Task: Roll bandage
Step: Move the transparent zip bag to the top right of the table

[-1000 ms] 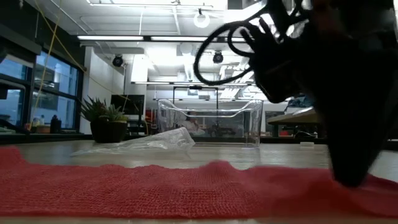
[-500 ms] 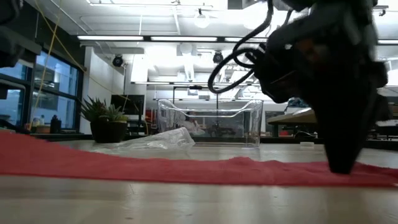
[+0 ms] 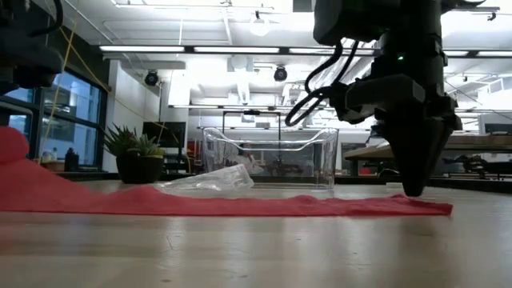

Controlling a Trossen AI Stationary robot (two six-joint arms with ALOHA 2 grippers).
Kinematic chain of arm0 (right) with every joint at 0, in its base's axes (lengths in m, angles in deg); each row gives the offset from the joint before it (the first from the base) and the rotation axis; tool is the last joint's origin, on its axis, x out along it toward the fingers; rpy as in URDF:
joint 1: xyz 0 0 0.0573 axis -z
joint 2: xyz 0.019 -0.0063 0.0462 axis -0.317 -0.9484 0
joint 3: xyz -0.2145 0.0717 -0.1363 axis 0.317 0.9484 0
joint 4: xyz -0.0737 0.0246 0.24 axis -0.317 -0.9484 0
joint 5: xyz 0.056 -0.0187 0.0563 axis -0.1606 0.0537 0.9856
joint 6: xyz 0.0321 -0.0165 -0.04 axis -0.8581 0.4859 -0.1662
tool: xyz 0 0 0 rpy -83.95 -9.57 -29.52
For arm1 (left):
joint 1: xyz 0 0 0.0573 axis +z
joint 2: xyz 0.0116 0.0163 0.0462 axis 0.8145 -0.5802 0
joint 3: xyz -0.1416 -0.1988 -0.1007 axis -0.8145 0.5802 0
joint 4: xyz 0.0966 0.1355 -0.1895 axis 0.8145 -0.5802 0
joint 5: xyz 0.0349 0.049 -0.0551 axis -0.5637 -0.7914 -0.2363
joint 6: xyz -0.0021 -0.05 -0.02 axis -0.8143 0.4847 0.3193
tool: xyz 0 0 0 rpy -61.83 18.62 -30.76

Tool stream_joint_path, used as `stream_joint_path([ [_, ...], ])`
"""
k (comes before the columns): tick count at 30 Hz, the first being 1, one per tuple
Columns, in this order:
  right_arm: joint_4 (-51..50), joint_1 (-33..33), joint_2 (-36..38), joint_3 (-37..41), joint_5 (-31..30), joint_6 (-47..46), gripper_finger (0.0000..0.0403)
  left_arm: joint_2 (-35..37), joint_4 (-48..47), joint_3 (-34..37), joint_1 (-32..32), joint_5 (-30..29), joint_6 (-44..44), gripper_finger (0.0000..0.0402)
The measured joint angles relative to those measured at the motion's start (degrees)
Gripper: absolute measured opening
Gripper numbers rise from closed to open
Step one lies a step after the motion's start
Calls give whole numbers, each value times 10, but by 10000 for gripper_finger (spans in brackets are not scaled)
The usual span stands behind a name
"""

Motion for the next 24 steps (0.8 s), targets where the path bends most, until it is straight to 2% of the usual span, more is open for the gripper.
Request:
stream_joint_path([
  [9,37,-1,39,-1,-26,-18,0,0,0,0,0,-1,9,26],
  [11,95,0,48,-1,-42,-14,0,0,0,0,0,-3,1,26],
  [14,235,14,50,-1,-36,10,0,0,-3,0,0,-3,0,26],
  [18,375,46,32,-3,-45,11,0,0,-2,0,0,-3,0,26],
  [22,370,79,25,-2,-90,-18,0,0,2,0,0,2,0,26],
  [24,360,97,25,-2,-93,-25,1,0,5,0,0,2,0,26],
])
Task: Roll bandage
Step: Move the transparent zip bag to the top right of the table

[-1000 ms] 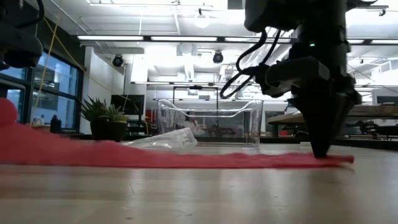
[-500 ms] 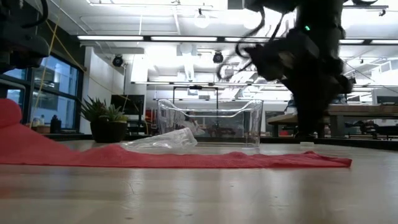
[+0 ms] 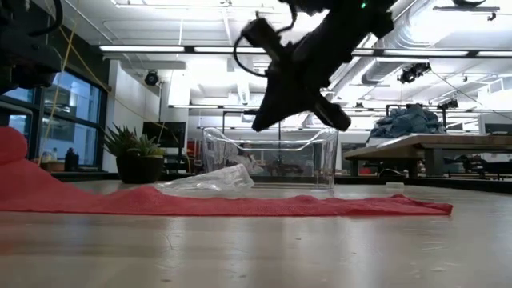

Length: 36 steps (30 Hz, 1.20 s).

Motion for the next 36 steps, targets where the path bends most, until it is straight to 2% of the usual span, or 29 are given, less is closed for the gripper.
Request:
stream_joint_path([
  [5,2,35,0,2,30,34,29,0,0,0,0,0,0,26],
  [9,5,51,-3,2,30,33,88,0,-1,0,2,0,0,26],
  [13,19,61,-21,2,58,4,153,0,-1,0,2,0,0,26],
  [17,43,61,-50,2,79,-10,192,0,-1,0,2,0,0,26],
  [33,157,60,-109,2,73,-56,200,0,-1,0,2,0,0,26],
  [36,164,61,-114,2,67,-62,182,0,-1,0,2,0,0,26],
])
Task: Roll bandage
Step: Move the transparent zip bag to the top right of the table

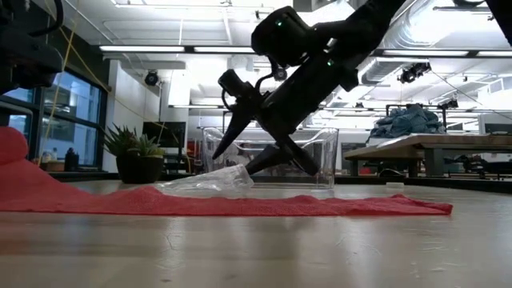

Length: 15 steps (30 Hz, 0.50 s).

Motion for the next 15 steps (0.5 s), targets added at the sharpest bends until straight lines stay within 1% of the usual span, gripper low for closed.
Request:
stream_joint_path([
  [2,0,0,1,0,-1,-11,140,0,0,0,0,0,0,26],
  [5,-1,0,14,0,-2,-4,34,0,0,0,0,0,0,26],
  [6,0,0,22,0,0,5,19,0,-1,0,0,0,0,26],
  [8,-1,0,44,-1,14,16,13,0,-1,0,0,0,0,26],
  [10,-3,-4,76,-1,16,35,4,0,-1,0,0,0,-2,26],
  [13,-21,-9,139,-2,5,70,2,0,0,0,0,1,-14,26],
  [15,-58,-13,189,-2,-15,95,1,0,0,0,0,1,-19,26],
])
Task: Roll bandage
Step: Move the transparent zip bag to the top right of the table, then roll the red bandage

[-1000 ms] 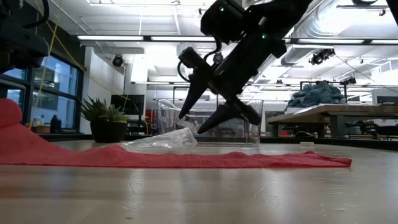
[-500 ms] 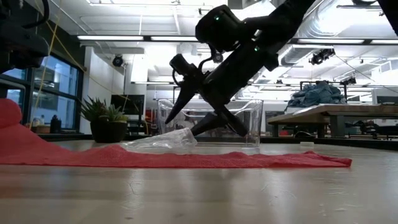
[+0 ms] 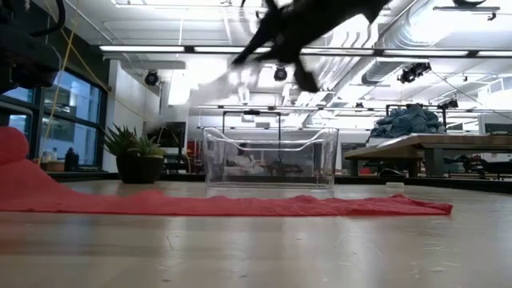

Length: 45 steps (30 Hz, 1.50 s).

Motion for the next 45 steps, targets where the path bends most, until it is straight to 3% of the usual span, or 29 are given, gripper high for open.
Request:
stream_joint_path([
  [6,-209,-14,158,0,-118,38,0,0,0,0,0,0,-1,26],
  [11,-451,-14,271,0,-216,-17,0,0,0,0,0,0,-1,26],
  [18,-652,18,336,0,-318,-109,0,0,0,0,0,0,-2,26],
  [24,-648,98,312,17,-293,-67,0,0,0,0,0,1,-2,26],
  [34,-549,200,230,49,-158,51,13,0,0,0,0,1,-12,26],
  [45,-551,235,237,48,-149,97,158,0,-4,0,0,1,-11,32],
])
